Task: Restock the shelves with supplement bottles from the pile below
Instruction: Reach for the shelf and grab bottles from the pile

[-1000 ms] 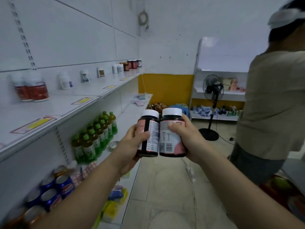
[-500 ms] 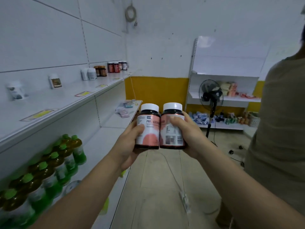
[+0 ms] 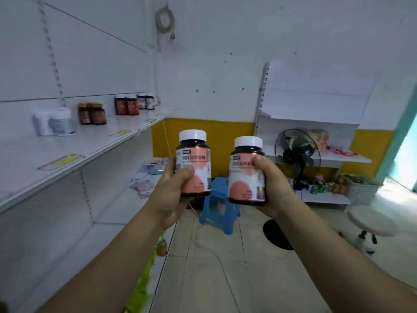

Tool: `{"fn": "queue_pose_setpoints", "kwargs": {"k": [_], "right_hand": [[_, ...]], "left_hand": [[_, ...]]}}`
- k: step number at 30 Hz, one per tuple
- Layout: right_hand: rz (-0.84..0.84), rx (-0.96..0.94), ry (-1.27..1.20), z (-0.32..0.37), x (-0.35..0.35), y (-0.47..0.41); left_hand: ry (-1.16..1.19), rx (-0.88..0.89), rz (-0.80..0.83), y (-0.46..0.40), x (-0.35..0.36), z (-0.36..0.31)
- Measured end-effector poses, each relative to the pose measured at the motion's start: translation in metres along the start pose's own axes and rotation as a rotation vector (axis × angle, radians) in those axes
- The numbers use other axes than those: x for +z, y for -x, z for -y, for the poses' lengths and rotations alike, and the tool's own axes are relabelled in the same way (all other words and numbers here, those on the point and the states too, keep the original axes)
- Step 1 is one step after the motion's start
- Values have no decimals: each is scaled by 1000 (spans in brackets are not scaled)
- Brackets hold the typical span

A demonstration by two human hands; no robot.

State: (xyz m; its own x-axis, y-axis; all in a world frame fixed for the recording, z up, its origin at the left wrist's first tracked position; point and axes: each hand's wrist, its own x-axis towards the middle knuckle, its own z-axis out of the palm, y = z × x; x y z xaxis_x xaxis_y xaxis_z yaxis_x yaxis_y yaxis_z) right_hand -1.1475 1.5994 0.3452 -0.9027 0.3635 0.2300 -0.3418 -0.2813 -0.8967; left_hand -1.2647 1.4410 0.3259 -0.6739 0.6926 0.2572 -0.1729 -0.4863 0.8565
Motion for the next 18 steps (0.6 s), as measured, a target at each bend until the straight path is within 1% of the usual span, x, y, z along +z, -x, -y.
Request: {"fn": "queue_pose_setpoints", "kwargs": {"k": [4,7,10,12,14,16,18], "right_hand": [[37,-31,-112,16,-54,-82],[70,-74,-146,17,-94,-146],[76,-82,-108,11,-134,-215],[30,-78,-3,5,-156,-265],[-16,-89,188,3,-173,-318],[-4,-106,322,2,-182,-375],[48,-121,376,0,-185,-434]], "left_hand": [[-5,-20,65,-97,-4,15],[-29,-1,63,-170,-8,35],[-62,-4,26,-242,-15,60],[-126,1,-3,-293,-22,76],[-212,20,-59,-344,-33,85],[-299,42,-132,-394,-45,85],[-355,67,-225,-438,-62,76]]}}
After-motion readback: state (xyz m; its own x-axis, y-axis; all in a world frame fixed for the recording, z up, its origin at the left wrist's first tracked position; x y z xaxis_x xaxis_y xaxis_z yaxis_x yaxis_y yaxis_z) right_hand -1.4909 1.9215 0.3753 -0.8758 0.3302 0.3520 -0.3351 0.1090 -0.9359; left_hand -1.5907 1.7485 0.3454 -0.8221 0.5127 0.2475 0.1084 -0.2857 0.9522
